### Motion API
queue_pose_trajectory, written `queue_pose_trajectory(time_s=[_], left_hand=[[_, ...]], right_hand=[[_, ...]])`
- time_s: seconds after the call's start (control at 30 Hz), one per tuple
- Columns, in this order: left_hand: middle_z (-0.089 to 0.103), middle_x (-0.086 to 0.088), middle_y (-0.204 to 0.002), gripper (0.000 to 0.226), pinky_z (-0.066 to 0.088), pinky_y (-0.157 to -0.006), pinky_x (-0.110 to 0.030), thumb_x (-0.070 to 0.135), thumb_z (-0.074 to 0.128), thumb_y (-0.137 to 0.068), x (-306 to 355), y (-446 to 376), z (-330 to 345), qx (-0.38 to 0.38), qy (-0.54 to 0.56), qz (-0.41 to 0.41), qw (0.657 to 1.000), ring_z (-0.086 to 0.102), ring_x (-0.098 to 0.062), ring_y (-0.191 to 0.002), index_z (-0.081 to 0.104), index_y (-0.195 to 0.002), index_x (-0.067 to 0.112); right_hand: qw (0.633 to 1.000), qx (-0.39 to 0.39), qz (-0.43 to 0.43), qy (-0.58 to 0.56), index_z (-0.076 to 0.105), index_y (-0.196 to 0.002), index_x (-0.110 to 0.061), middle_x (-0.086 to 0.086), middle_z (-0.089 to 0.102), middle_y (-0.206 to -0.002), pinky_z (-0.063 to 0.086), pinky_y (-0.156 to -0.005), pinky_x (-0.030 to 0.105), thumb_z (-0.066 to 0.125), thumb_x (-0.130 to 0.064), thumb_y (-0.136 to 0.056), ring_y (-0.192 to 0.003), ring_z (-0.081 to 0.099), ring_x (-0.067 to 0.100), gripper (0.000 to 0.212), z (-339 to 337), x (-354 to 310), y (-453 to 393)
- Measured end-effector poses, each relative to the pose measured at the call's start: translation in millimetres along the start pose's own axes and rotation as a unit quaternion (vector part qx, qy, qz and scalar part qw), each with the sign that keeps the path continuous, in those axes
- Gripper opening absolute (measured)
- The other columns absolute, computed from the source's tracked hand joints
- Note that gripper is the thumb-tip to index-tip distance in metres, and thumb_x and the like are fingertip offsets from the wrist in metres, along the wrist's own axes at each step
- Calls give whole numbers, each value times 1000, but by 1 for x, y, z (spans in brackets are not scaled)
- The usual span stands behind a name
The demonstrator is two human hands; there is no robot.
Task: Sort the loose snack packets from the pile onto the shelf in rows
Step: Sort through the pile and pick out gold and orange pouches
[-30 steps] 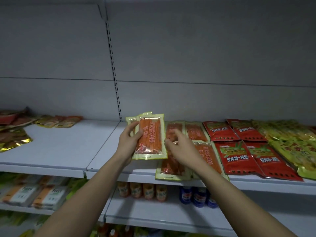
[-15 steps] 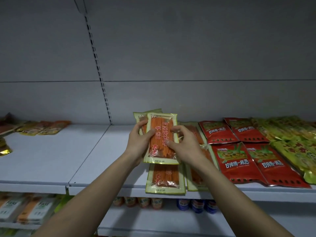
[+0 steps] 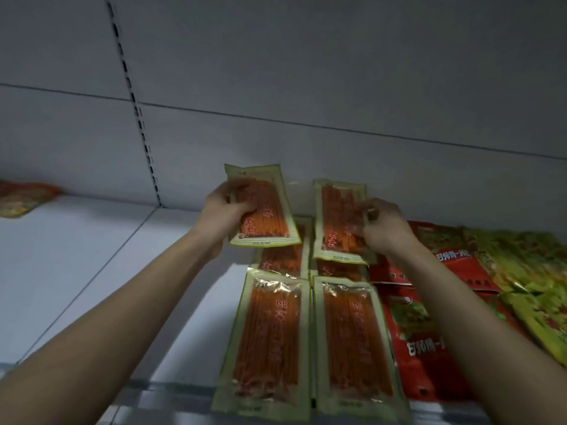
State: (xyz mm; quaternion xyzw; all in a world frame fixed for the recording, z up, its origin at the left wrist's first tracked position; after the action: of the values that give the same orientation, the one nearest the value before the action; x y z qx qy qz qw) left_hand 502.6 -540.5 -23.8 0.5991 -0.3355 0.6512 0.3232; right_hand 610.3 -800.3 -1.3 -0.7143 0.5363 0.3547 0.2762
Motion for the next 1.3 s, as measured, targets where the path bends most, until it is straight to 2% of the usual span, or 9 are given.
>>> queue_pose_trajectory(time_s=[0.07, 0.17, 0.3, 0.5, 0.6, 0.8, 0.97, 1.17, 1.3], left_hand=[[67, 1, -107, 41, 60, -74, -26, -6, 68, -87, -3, -6, 5, -22, -5, -3, 1000, 70, -18, -89, 66, -109, 29], [69, -2, -112, 43, 60, -77, -27, -3, 70, -87, -7, -9, 12, -52, -18, -7, 998, 72, -20, -93, 67, -108, 34], [66, 1, -117, 42, 61, -76, -26, 0, 69, -90, -14, -7, 19, -99, -47, -21, 994, 72, -20, -97, 64, -116, 34], [62, 4, -125, 44, 62, -80, -34, 8, 74, -89, -30, -3, 27, -129, -160, -17, 978, 68, -14, -100, 63, -128, 25], [55, 4, -123, 41, 60, -74, -28, 15, 74, -89, -38, -2, 35, -131, -236, 9, 963, 64, -10, -94, 64, -127, 25], [50, -13, -137, 40, 38, -111, -36, 26, 70, -91, -59, -4, 44, -123, -393, 49, 910, 49, -30, -128, 65, -131, 27], [38, -15, -151, 69, 28, -114, -48, 70, 38, -76, -63, -1, 42, -112, -473, 48, 872, 25, -36, -144, 57, -137, 42], [46, -6, -150, 76, 30, -111, -46, 74, 27, -77, -28, 17, 29, -104, -482, 85, 866, 31, -30, -141, 52, -140, 40], [49, -3, -146, 49, 37, -108, -43, 59, 40, -98, -2, 54, 5, -79, -523, 101, 843, 37, -27, -137, 58, -135, 32]], right_hand=[[998, -35, -4, 60, 62, -117, -17, 1, 61, -116, 52, -66, 24, 71, -2, -87, -85, 62, 12, 36, 8, 5, -10], [986, -69, 3, 152, 66, -115, -19, 5, 61, -125, 51, -85, 31, 75, -5, -83, -105, 62, 23, 36, 18, 15, -17], [965, -97, 8, 245, 64, -117, -16, 3, 61, -114, 41, -80, 23, 76, -13, -84, -103, 58, 21, 36, 26, 23, -21], [894, -42, -92, 436, 55, -124, -13, 12, 42, -128, 46, -94, 42, 69, -11, -85, -122, 42, 35, 42, 37, 19, -16], [897, -63, -112, 424, 55, -133, -19, 9, 42, -133, 45, -100, 43, 67, -10, -87, -126, 40, 33, 48, 42, 18, -14], [920, -99, -84, 369, 49, -143, -23, 7, 47, -144, 37, -113, 43, 61, -19, -96, -135, 41, 30, 49, 45, 28, -7], [913, -51, -116, 387, 51, -140, -21, 9, 48, -140, 41, -106, 44, 54, -15, -97, -130, 41, 33, 44, 43, 16, 7], [928, -35, -152, 338, 63, -123, -17, 8, 62, -123, 50, -94, 42, 54, -30, -97, -117, 56, 28, 30, 36, -20, 41], [941, -62, -156, 294, 62, -123, -19, 8, 65, -123, 50, -90, 39, 54, -35, -96, -114, 60, 30, 33, 41, -43, 69]])
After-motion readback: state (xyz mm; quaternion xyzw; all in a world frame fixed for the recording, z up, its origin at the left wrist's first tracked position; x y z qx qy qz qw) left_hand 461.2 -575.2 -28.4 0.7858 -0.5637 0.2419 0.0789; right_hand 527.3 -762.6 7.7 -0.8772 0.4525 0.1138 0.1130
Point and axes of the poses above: each hand's wrist, its own y-axis away from the middle knuckle, its own z-axis out of the palm, x = y × z, the point moved 6 cm from there along -y, towards the middle knuckle
